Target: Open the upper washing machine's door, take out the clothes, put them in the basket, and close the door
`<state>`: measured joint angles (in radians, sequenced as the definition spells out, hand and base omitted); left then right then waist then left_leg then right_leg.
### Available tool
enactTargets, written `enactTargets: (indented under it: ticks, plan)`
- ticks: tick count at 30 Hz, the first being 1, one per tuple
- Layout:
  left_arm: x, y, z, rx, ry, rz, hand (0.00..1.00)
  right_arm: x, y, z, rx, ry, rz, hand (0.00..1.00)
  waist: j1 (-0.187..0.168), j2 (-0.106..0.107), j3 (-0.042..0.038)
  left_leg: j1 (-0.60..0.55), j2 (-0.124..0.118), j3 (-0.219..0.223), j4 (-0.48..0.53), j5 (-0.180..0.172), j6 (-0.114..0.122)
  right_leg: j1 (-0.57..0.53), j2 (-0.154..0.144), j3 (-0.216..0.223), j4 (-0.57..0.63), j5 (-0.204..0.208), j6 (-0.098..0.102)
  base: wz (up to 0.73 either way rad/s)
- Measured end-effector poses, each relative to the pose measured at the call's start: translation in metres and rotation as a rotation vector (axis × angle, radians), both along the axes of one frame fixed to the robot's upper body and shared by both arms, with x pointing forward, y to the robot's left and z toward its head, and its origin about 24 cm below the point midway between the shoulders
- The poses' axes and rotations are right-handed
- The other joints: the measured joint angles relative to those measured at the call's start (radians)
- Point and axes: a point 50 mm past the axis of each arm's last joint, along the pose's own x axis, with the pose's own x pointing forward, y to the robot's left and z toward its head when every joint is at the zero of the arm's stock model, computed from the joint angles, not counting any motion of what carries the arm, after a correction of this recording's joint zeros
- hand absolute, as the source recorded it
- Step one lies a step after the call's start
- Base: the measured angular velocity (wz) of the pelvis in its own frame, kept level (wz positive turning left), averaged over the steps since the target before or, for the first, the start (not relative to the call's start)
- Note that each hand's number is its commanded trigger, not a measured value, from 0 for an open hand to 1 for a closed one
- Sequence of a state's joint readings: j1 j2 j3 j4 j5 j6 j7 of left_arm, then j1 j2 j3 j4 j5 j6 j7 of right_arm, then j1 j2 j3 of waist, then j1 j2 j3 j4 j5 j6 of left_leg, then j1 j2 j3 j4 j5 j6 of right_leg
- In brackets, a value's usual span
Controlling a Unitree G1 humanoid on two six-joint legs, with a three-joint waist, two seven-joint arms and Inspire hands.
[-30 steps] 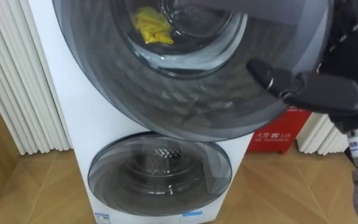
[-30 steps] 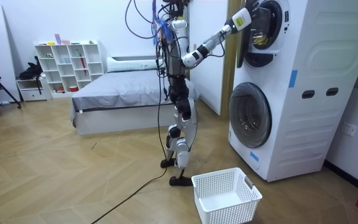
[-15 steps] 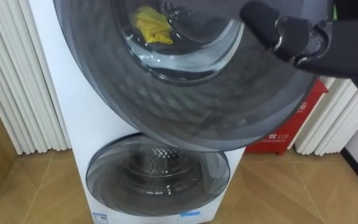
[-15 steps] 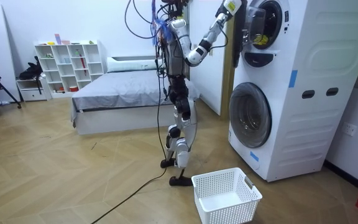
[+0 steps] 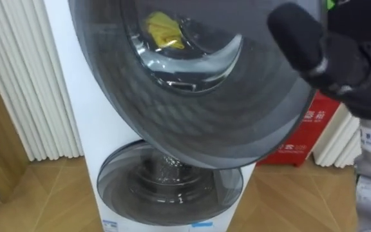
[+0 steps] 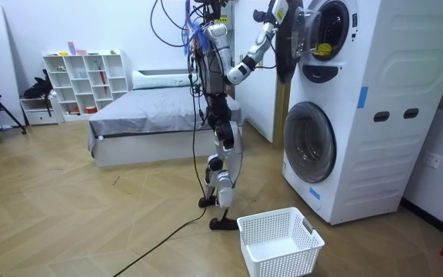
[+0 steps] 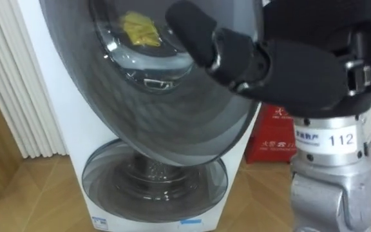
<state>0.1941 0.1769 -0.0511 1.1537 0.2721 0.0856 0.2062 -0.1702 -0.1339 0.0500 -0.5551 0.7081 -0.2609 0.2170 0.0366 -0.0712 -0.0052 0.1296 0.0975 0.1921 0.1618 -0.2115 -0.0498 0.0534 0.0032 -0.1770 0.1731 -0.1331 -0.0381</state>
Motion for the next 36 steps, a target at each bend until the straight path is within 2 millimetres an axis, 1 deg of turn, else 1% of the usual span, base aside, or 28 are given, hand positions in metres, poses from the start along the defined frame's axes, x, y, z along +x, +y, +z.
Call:
enactTargets:
  ticks: [4, 6, 7, 9, 10, 11, 12, 13, 14, 15, 16, 18, 19, 21, 22, 23, 24, 25, 26, 27, 31, 36]
  plan:
    - [0.004, -0.001, 0.0, 0.001, 0.002, -0.013, 0.0, -0.004, 0.017, -0.003, -0.008, -0.029, 0.15, 0.0, 0.01, 0.002, -0.0002, -0.003, 0.002, -0.008, 0.001, 0.007, -0.005, -0.001, 0.001, -0.004, 0.0, -0.001, 0.0, 0.02]
    - [0.009, -0.001, 0.0, 0.001, -0.011, -0.02, 0.0, -0.008, 0.027, -0.006, 0.01, -0.038, 0.246, 0.0, 0.041, 0.003, -0.0005, -0.003, 0.004, -0.012, 0.003, 0.011, -0.008, -0.001, 0.002, -0.008, 0.002, -0.001, -0.001, 0.02]
    - [0.011, -0.002, 0.0, 0.0, -0.014, -0.024, 0.0, -0.008, 0.029, -0.007, 0.013, -0.037, 0.268, 0.0, 0.047, 0.003, -0.0004, -0.005, 0.004, -0.016, 0.004, 0.012, -0.008, -0.002, 0.002, -0.012, 0.002, -0.001, -0.001, 0.2]
    - [0.016, -0.004, 0.0, -0.005, -0.026, -0.045, 0.0, -0.01, 0.04, -0.011, 0.012, -0.038, 0.347, 0.0, 0.061, 0.003, -0.0006, -0.017, 0.001, -0.042, 0.008, 0.015, -0.012, -0.003, -0.004, -0.032, 0.001, -0.002, -0.001, 0.28]
    - [0.017, -0.004, 0.0, -0.005, -0.028, -0.047, 0.0, -0.011, 0.043, -0.012, 0.009, -0.041, 0.365, 0.0, 0.069, 0.003, -0.0008, -0.018, 0.0, -0.044, 0.008, 0.016, -0.012, -0.002, -0.004, -0.033, 0.001, -0.002, -0.001, 0.19]
    - [0.019, -0.004, 0.0, -0.006, -0.032, -0.049, 0.0, -0.013, 0.048, -0.013, -0.003, -0.044, 0.398, 0.0, 0.087, 0.004, -0.0012, -0.02, -0.001, -0.049, 0.008, 0.018, -0.011, -0.001, -0.005, -0.039, 0.001, -0.002, -0.002, 0.13]
    - [0.02, -0.004, 0.001, -0.005, -0.033, -0.051, 0.0, -0.013, 0.051, -0.014, -0.01, -0.045, 0.415, 0.0, 0.092, 0.004, -0.0012, -0.023, -0.002, -0.055, 0.008, 0.021, -0.007, 0.001, -0.006, -0.044, 0.001, -0.002, -0.002, 0.19]
    - [0.023, -0.005, 0.001, -0.007, -0.038, -0.056, 0.0, -0.014, 0.056, -0.016, -0.024, -0.042, 0.448, 0.0, 0.108, 0.004, -0.0012, -0.028, -0.005, -0.062, 0.008, 0.023, -0.006, 0.001, -0.008, -0.047, 0.002, -0.001, -0.004, 0.21]
    - [0.024, -0.005, 0.001, -0.008, -0.04, -0.057, 0.0, -0.014, 0.062, -0.02, -0.041, -0.029, 0.48, 0.0, 0.117, 0.004, -0.0011, -0.032, -0.006, -0.067, 0.008, 0.024, -0.005, 0.001, -0.009, -0.052, 0.001, 0.003, -0.01, 0.2]
    - [0.024, -0.005, 0.001, -0.007, -0.039, -0.058, 0.0, -0.015, 0.068, -0.023, -0.071, -0.011, 0.516, 0.0, 0.13, 0.005, -0.0009, -0.033, -0.007, -0.07, 0.008, 0.024, -0.004, 0.002, -0.012, -0.061, 0.002, 0.003, -0.011, 0.13]
    - [0.023, -0.005, 0.001, -0.007, -0.038, -0.059, 0.0, -0.015, 0.072, -0.026, -0.092, 0.006, 0.532, 0.0, 0.133, 0.005, -0.0008, -0.033, -0.007, -0.071, 0.008, 0.024, -0.004, 0.003, -0.012, -0.064, 0.001, 0.003, -0.011, 0.12]
    - [0.023, -0.006, 0.0, -0.01, -0.038, -0.059, 0.0, -0.009, 0.085, -0.044, -0.164, 0.113, 0.596, 0.0, 0.137, 0.004, 0.0, -0.038, -0.009, -0.088, 0.008, 0.024, -0.004, 0.011, -0.012, -0.074, -0.003, 0.003, -0.01, 0.19]
    - [0.023, -0.007, 0.0, -0.011, -0.038, -0.059, 0.0, -0.008, 0.088, -0.049, -0.187, 0.143, 0.606, 0.0, 0.138, 0.004, 0.0001, -0.04, -0.009, -0.091, 0.008, 0.024, -0.004, 0.011, -0.011, -0.074, -0.004, 0.002, -0.009, 0.18]
    - [0.025, -0.008, 0.0, -0.014, -0.043, -0.057, 0.0, -0.004, 0.099, -0.069, -0.297, 0.26, 0.636, 0.0, 0.16, 0.005, 0.0008, -0.047, -0.01, -0.093, 0.006, 0.024, -0.004, 0.006, -0.006, -0.075, -0.006, -0.001, -0.008, 0.06]
    - [0.025, -0.008, 0.0, -0.014, -0.045, -0.058, 0.0, -0.003, 0.1, -0.072, -0.327, 0.279, 0.634, 0.0, 0.164, 0.005, 0.0009, -0.051, -0.01, -0.093, 0.005, 0.024, -0.003, 0.002, -0.006, -0.075, -0.006, -0.001, -0.008, 0.0]
    - [0.026, -0.008, 0.0, -0.015, -0.048, -0.057, 0.0, -0.003, 0.102, -0.077, -0.373, 0.302, 0.628, 0.0, 0.169, 0.007, 0.0043, -0.057, -0.01, -0.094, 0.004, 0.024, -0.003, -0.003, -0.006, -0.076, -0.007, -0.001, -0.008, 0.04]
    - [0.025, -0.008, 0.0, -0.016, -0.046, -0.057, 0.0, -0.003, 0.104, -0.079, -0.398, 0.311, 0.625, 0.0, 0.179, 0.012, 0.0096, -0.057, -0.011, -0.097, 0.005, 0.023, -0.003, -0.004, -0.006, -0.077, -0.01, -0.001, -0.007, 0.04]
    - [0.024, -0.008, 0.0, -0.016, -0.044, -0.057, 0.0, -0.004, 0.105, -0.079, -0.41, 0.31, 0.621, 0.0, 0.182, 0.014, 0.0106, -0.058, -0.012, -0.098, 0.003, 0.023, -0.003, -0.004, -0.005, -0.077, -0.015, -0.001, -0.007, 0.06]
    - [0.025, -0.008, 0.0, -0.015, -0.045, -0.056, 0.0, -0.004, 0.106, -0.08, -0.426, 0.31, 0.618, 0.0, 0.185, 0.016, 0.0116, -0.064, -0.012, -0.099, 0.003, 0.023, -0.002, -0.003, -0.005, -0.088, -0.023, -0.002, -0.006, 0.14]
    - [0.025, -0.008, 0.0, -0.015, -0.047, -0.057, 0.0, -0.004, 0.106, -0.081, -0.443, 0.313, 0.613, 0.0, 0.186, 0.017, 0.0122, -0.068, -0.012, -0.105, 0.003, 0.023, -0.002, -0.003, -0.007, -0.1, -0.024, -0.003, -0.005, 0.17]
    - [0.024, -0.01, 0.0, -0.02, -0.045, -0.055, 0.0, -0.003, 0.107, -0.084, -0.479, 0.332, 0.6, 0.0, 0.192, 0.017, 0.0122, -0.07, -0.018, -0.11, 0.002, 0.023, -0.002, -0.002, -0.013, -0.106, -0.024, -0.013, 0.002, 0.13]
    - [0.022, -0.009, 0.0, -0.016, -0.042, -0.054, 0.0, -0.002, 0.107, -0.085, -0.485, 0.345, 0.576, 0.0, 0.191, 0.014, 0.0113, -0.065, -0.021, -0.112, -0.003, 0.023, -0.002, 0.002, -0.017, -0.112, -0.023, -0.014, 0.004, 0.02]
